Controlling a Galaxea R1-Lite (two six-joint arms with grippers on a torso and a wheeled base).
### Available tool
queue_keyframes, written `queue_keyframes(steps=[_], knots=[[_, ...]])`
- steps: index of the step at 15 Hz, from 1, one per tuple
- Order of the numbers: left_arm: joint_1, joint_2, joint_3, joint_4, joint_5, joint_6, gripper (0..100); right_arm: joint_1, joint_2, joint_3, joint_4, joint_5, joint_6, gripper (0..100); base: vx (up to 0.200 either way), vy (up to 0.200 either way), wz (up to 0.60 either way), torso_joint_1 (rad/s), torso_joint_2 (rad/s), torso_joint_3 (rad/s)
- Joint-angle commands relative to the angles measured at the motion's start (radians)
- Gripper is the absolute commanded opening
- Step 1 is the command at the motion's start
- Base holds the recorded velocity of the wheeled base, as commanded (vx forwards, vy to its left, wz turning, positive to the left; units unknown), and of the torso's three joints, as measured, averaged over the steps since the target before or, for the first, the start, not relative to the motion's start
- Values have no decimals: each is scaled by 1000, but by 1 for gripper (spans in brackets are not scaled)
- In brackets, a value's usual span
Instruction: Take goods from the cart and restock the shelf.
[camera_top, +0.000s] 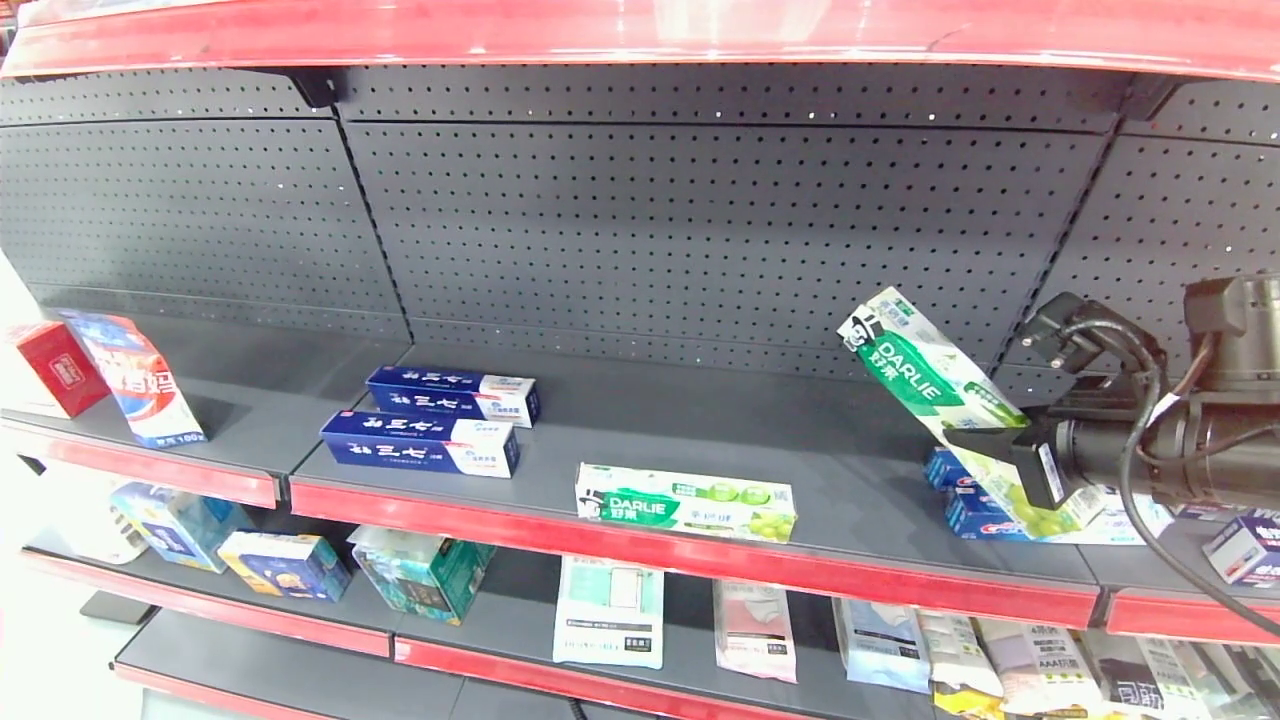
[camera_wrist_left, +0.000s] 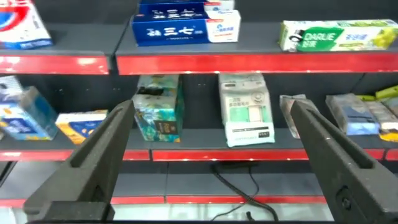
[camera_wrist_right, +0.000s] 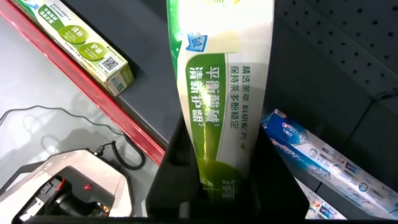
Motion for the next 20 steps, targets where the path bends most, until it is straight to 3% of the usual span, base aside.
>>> queue_keyframes(steps=[1, 5, 6, 7, 9, 10, 11, 13, 14, 15, 17, 20], knots=[[110, 70, -39, 0, 0, -24, 100, 1, 8, 2, -5, 0, 0, 0, 0, 0, 0, 0, 0, 0], [261, 18, -27, 63, 8, -21, 100, -2, 12, 3, -10, 0, 0, 0, 0, 0, 0, 0, 0, 0], [330, -5, -24, 94, -1, -15, 100, -4, 12, -1, -10, 0, 0, 0, 0, 0, 0, 0, 0, 0], [341, -22, -24, 106, -14, -11, 100, -4, 12, -1, -10, 0, 0, 0, 0, 0, 0, 0, 0, 0], [339, -26, 5, 51, -238, -10, 100, -10, 6, 2, -10, 0, 0, 0, 0, 0, 0, 0, 0, 0], [339, -26, 7, 46, -244, -10, 100, -10, 6, 2, -10, 0, 0, 0, 0, 0, 0, 0, 0, 0], [341, -23, 43, -26, -311, 24, 100, -24, 3, 5, -10, 0, 0, 0, 0, 0, 0, 0, 0, 0], [345, -25, 54, -47, -222, 27, 100, -32, 2, 5, -10, 0, 0, 0, 0, 0, 0, 0, 0, 0], [345, -25, 80, -109, -95, 25, 100, -33, 0, 5, -10, 0, 0, 0, 0, 0, 0, 0, 0, 0], [345, -25, 89, -133, -57, 22, 100, -33, 0, 6, -10, 0, 0, 0, 0, 0, 0, 0, 0, 0], [339, -16, 89, -132, -63, 15, 100, -36, 0, 6, -10, 2, 0, 0, 0, 0, 0, 0, 0, 0], [282, -9, 89, -130, -178, 33, 100, -36, 0, 5, -10, 2, 1, 0, 0, 0, 0, 0, 0, 0]])
